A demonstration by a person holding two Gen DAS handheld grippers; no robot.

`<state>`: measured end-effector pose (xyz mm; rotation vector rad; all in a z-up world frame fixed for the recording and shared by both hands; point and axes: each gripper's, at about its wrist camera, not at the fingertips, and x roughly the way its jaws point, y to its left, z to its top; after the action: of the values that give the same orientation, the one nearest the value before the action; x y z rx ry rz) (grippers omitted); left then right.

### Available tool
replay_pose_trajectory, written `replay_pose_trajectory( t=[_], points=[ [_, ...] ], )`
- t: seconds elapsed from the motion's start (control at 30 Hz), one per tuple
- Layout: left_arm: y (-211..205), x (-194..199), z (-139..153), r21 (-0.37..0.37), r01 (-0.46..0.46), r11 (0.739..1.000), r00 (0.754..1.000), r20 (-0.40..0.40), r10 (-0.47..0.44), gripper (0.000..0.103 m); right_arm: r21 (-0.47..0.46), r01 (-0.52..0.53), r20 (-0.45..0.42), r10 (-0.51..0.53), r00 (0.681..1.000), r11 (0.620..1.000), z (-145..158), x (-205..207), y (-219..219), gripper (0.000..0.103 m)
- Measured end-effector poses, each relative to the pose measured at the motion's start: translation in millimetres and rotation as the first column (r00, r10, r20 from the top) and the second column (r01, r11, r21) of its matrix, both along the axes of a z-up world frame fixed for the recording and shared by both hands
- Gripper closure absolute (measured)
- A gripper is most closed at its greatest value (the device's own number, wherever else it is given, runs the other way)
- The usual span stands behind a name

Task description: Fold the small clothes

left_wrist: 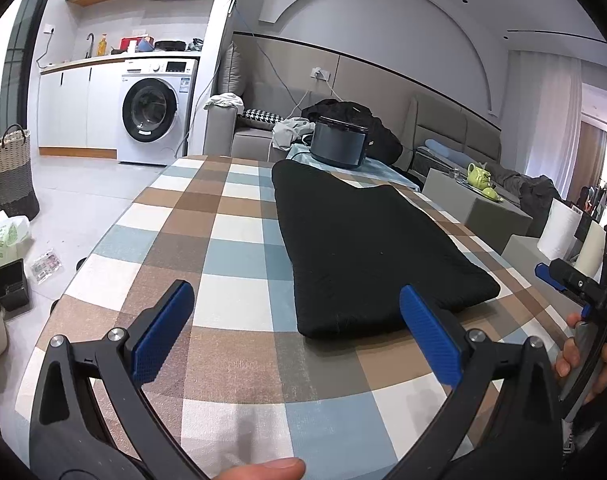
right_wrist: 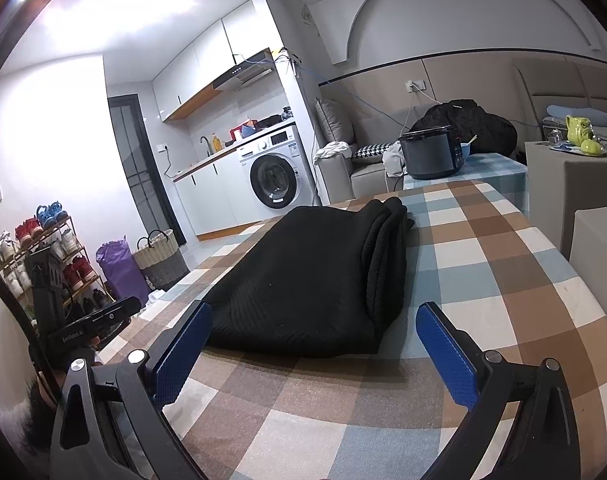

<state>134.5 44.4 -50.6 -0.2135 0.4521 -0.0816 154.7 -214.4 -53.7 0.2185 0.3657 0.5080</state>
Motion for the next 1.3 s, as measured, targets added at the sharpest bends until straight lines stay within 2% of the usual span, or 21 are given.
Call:
replay_pose_trajectory(
  t=[1.3],
  points=[
    [-2.1, -0.7, -1.4, 0.010, -0.002, 1.000, 1.000, 0.003, 0.002, 0.001, 0.000, 0.002, -0.004, -0.002, 1.000, 1.000, 1.0, -1.3, 0.4, 0.000]
  ],
)
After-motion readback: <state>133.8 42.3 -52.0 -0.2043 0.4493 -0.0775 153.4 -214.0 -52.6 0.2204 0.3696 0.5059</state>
